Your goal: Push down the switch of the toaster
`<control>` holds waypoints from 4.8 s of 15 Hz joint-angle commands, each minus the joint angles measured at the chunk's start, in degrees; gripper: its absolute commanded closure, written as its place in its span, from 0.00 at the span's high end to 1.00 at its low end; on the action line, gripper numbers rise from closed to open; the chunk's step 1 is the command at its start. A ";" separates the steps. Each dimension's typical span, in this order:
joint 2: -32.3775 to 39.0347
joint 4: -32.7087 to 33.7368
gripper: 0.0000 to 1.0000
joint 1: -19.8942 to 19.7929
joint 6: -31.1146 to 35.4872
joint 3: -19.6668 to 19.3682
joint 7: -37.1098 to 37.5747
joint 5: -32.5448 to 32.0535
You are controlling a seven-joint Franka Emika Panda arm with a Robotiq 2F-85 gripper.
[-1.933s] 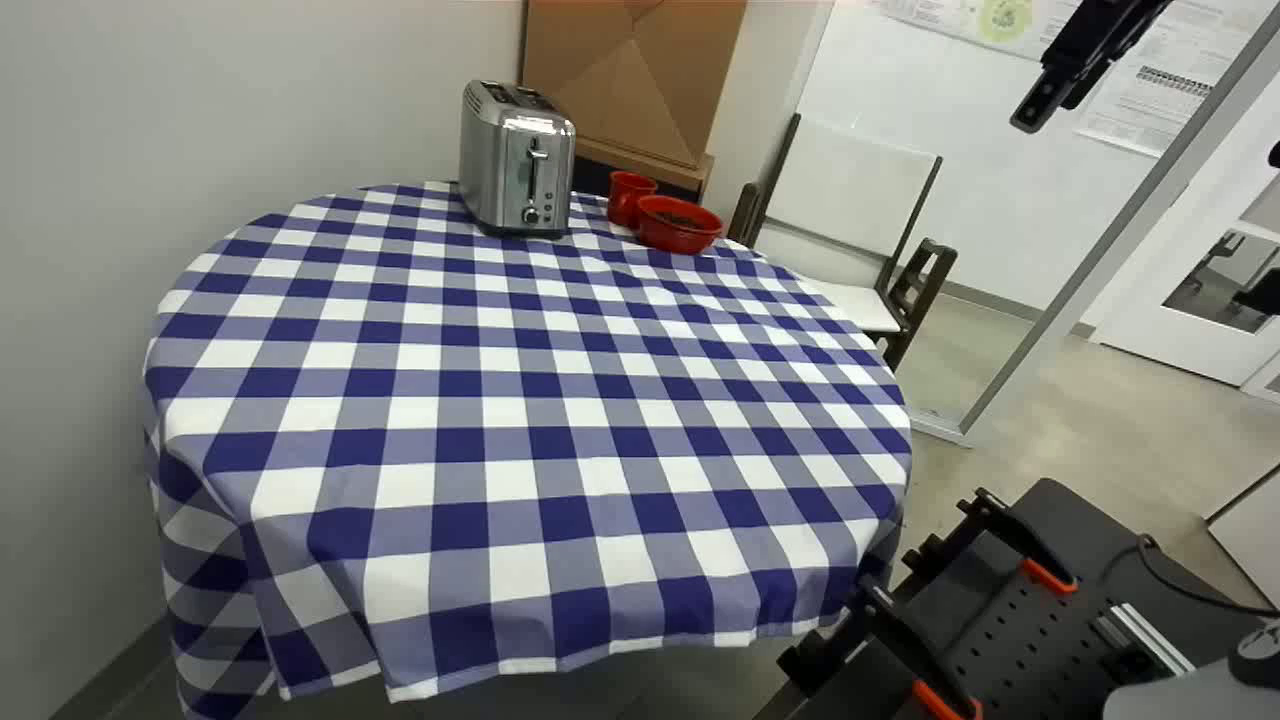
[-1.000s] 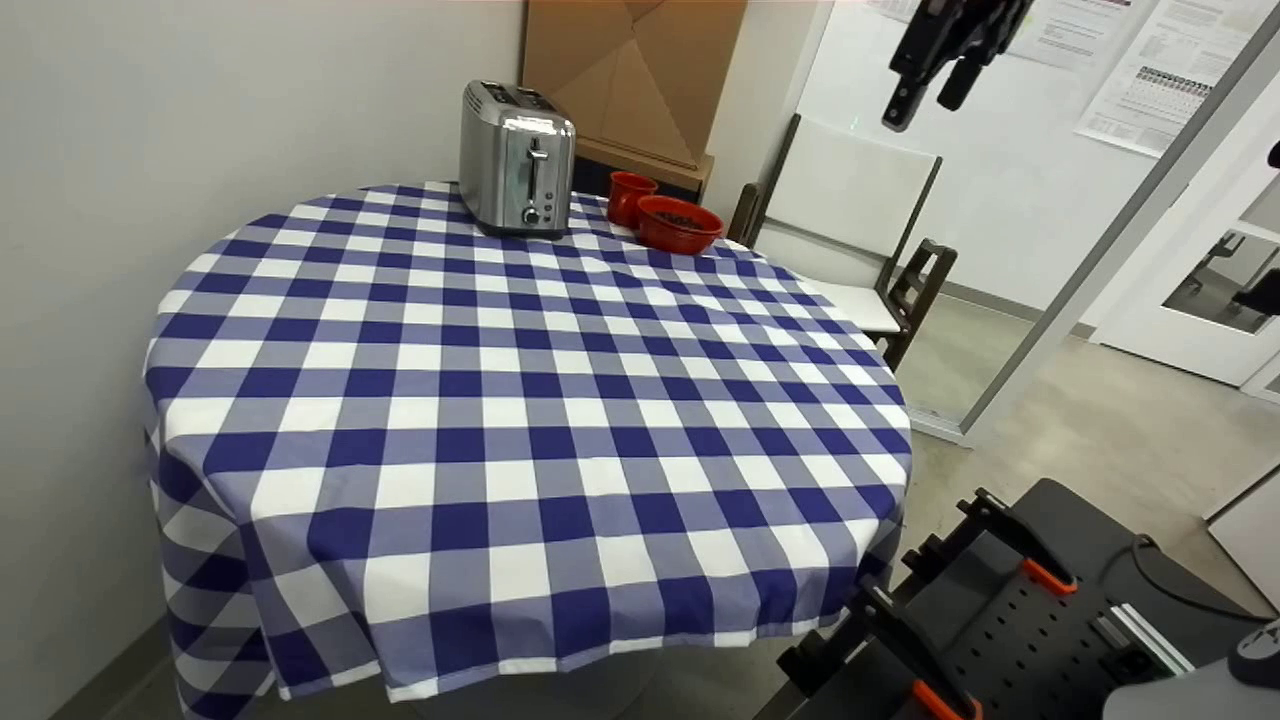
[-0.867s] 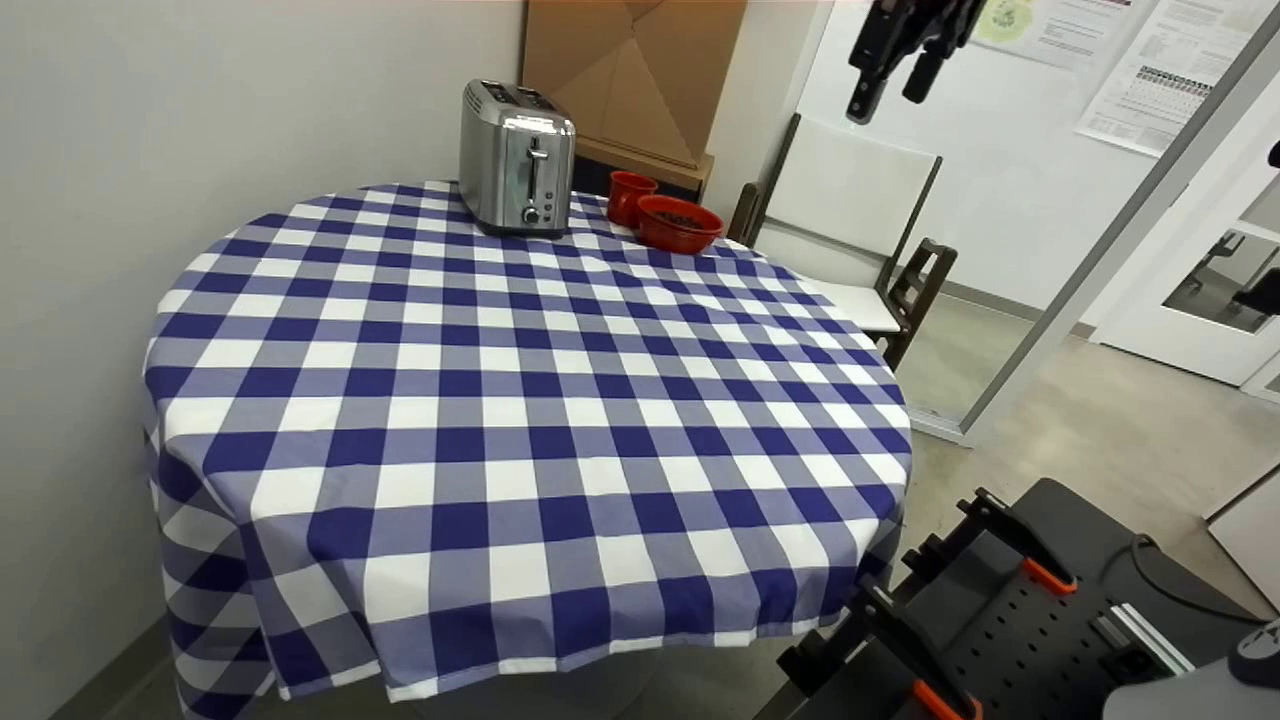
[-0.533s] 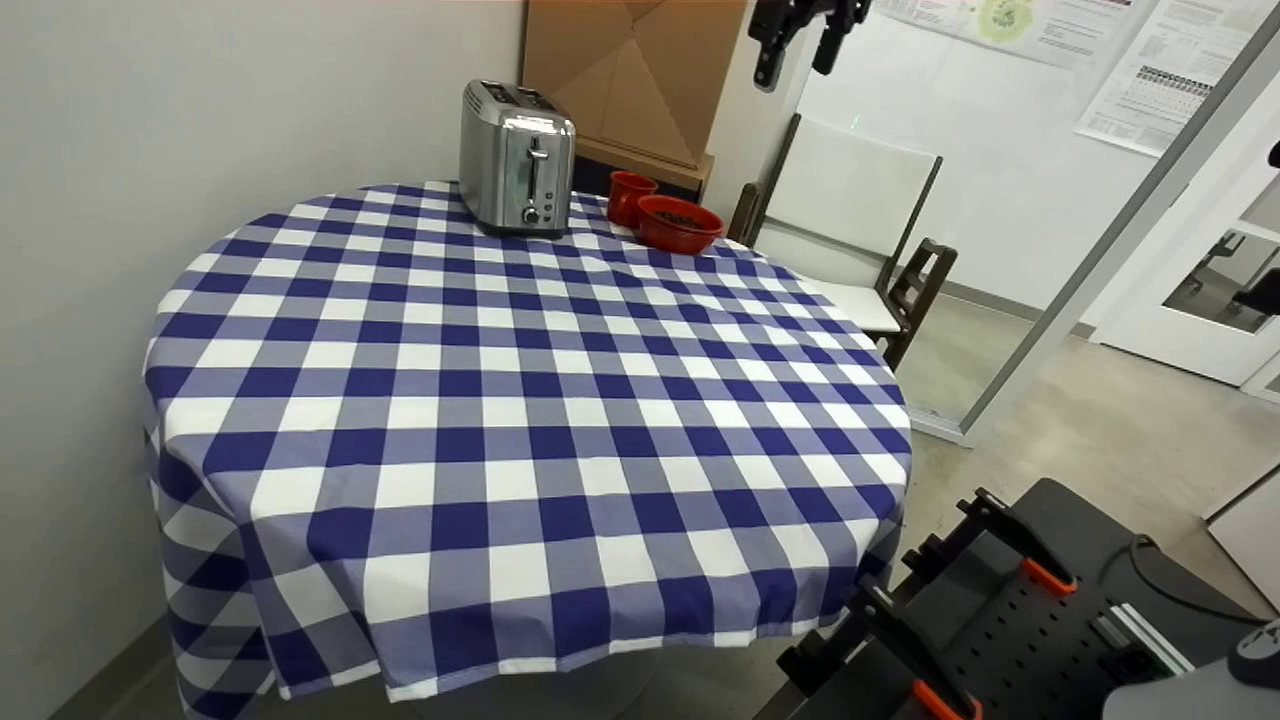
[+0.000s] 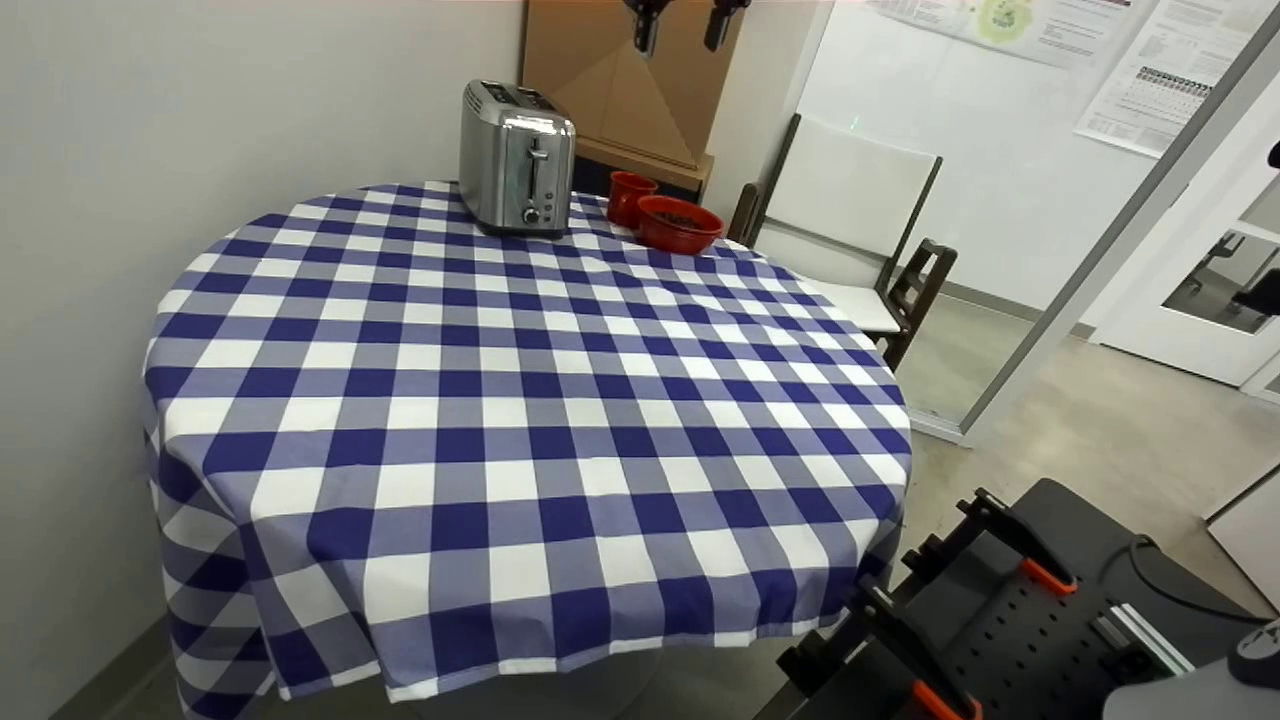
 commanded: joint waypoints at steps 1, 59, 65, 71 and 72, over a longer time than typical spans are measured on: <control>7.69 9.15 0.67 4.11 0.14 -3.29 5.82 -2.37; 47.88 47.64 0.47 10.71 -0.76 -13.12 8.24 7.27; 33.37 33.66 0.92 6.74 -6.88 -8.35 -2.59 10.96; 20.03 18.22 1.00 3.18 -17.57 -3.81 -8.64 16.00; 17.82 15.49 1.00 3.05 -18.53 -3.81 -8.40 16.30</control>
